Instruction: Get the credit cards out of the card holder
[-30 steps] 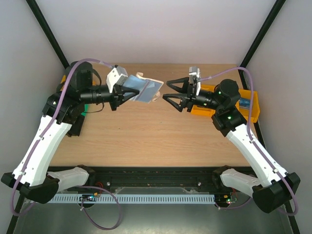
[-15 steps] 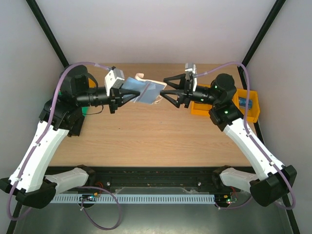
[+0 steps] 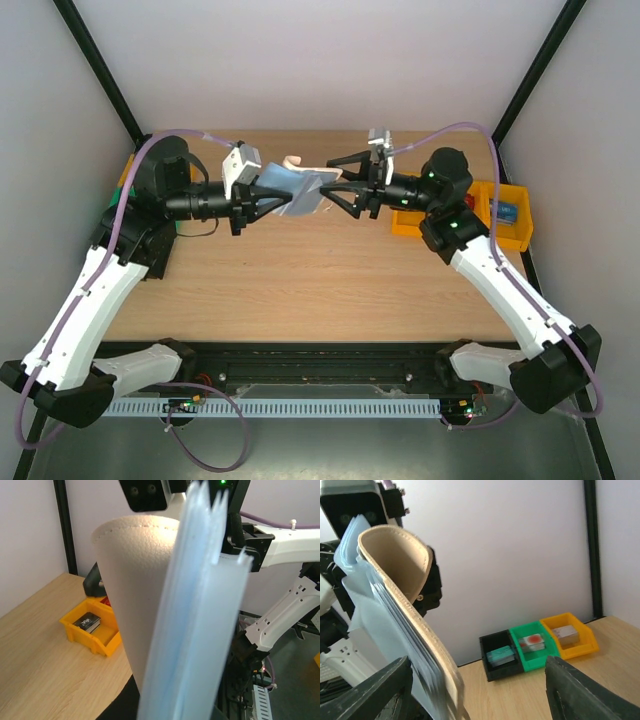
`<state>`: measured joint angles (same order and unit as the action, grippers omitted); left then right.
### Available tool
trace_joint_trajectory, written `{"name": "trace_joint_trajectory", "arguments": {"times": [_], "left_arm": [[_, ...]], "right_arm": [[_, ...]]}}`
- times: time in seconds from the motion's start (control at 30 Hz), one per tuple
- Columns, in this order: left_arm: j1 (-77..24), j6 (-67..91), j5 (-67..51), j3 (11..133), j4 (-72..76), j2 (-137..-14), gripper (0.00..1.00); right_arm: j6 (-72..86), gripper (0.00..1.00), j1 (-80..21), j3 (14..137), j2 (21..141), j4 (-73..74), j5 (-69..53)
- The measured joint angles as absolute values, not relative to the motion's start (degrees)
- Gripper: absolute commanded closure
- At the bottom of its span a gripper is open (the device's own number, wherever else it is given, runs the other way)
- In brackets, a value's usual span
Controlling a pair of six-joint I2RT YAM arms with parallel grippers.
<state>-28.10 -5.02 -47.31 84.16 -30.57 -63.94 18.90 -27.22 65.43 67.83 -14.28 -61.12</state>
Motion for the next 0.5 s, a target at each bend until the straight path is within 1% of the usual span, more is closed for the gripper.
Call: {"name": "trace_joint_trajectory", "arguments": {"times": [0.17,0.23,0.27,0.3,0.37,0.4,0.5], "left_arm": [[-28.12,-3.66,-47.9,83.99,-29.17,-63.94,0.98],[-28.12,-3.38,-48.1,83.92,-28.84,-63.92,0.98],[-28.12,-3.31,-48.18,83.79,-28.71,-63.86,0.98],[-28.12,-3.25,-48.23,83.55,-28.51,-63.75,0.98],[-28.12,-3.18,-48.23,82.67,-28.05,-63.46,0.98],[-28.12,-3.16,-48.21,82.17,-27.94,-63.33,0.98],[-28.12,-3.18,-47.55,81.1,-27.77,-63.07,0.98]], "right_arm": [[18.31,0.31,-32.42,66.22,70.59,-15.51,-60.97],[18.33,0.36,-34.0,66.22,70.87,-16.23,-60.88],[18.5,0.4,-34.57,66.22,70.89,-16.95,-60.9],[18.96,0.45,-34.98,66.22,70.89,-18.22,-60.88],[20.23,0.64,-35.29,66.19,70.87,-20.91,-60.9],[20.8,0.72,-35.31,66.19,70.87,-21.85,-60.8],[23.62,0.92,-35.73,66.04,70.87,-25.26,-60.47]]}}
